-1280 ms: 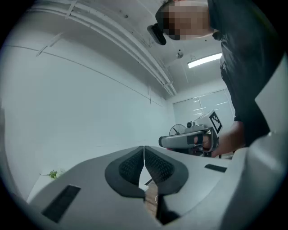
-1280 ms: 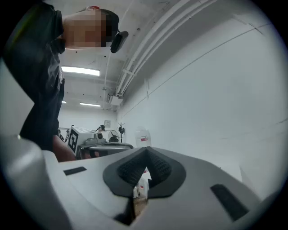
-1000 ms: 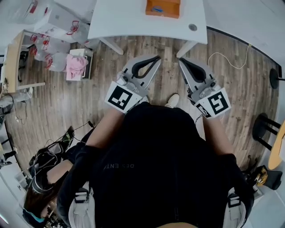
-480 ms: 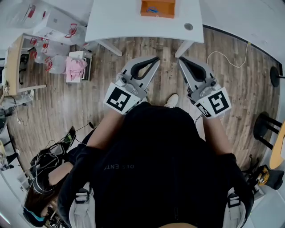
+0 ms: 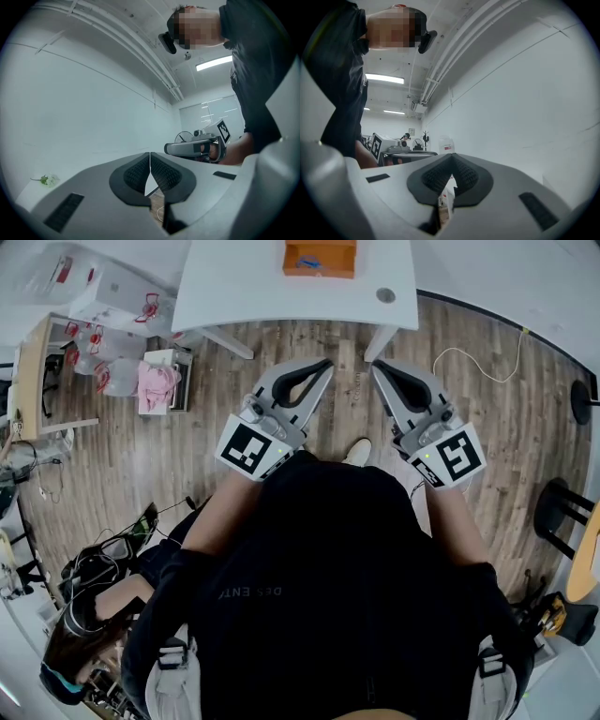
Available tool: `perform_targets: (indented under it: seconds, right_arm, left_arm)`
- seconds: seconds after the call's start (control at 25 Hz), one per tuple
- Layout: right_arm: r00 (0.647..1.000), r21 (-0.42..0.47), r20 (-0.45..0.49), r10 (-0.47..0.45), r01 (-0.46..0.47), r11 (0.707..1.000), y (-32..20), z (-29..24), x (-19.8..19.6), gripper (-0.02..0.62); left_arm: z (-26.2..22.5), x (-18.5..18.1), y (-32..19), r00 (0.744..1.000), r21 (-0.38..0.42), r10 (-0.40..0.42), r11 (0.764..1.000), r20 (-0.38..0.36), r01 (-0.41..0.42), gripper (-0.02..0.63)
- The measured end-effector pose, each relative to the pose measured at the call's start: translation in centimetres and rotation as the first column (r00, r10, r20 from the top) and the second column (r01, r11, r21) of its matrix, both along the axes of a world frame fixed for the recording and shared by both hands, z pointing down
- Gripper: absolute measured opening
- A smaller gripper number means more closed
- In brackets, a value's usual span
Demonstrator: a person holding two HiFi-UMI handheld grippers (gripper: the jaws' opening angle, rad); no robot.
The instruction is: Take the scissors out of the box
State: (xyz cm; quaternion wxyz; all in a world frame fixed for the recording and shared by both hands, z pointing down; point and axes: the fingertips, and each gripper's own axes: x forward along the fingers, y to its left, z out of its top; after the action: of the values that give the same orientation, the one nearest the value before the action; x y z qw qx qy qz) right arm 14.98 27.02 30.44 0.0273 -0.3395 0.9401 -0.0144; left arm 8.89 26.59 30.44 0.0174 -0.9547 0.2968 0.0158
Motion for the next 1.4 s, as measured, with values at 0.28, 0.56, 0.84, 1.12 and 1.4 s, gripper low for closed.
perform_targets:
  seconds: [0.28,0.56,0.84,1.12,1.4]
  right_arm:
    - [0.999,-0.007,0.022,-0.048,0.048,0.999,0.0,0.3,3.2,0.002]
    - [0.997,-0.028,0.008,-0.074,0.074,0.997,-2.9,1.5,3.5,0.002]
    - [0.995,-0.037,-0.027,-0.094,0.093,0.995,-8.3,1.9,1.5,0.003]
    - [0.995,-0.063,-0.053,-0.083,0.08,0.995,-16.9,2.4,-2.8,0.003]
    - [0.995,-0.113,-0.086,-0.04,0.03,0.993,-26.5,4.0,-8.3,0.006]
  left_arm:
    - [0.3,4.0,0.2,1.0,0.009,-0.017,1.0,0.002,0.017,0.02]
    - [1.2,4.4,-2.3,0.999,-0.004,-0.039,0.999,0.0,0.039,0.02]
    - [1.5,2.4,-8.0,0.998,0.002,-0.056,0.998,-0.01,0.056,0.02]
    - [1.6,-1.6,-17.0,0.999,-0.019,-0.048,0.999,-0.011,0.048,0.02]
    - [2.1,-7.3,-26.3,1.0,-0.046,-0.025,0.999,-0.007,0.025,0.02]
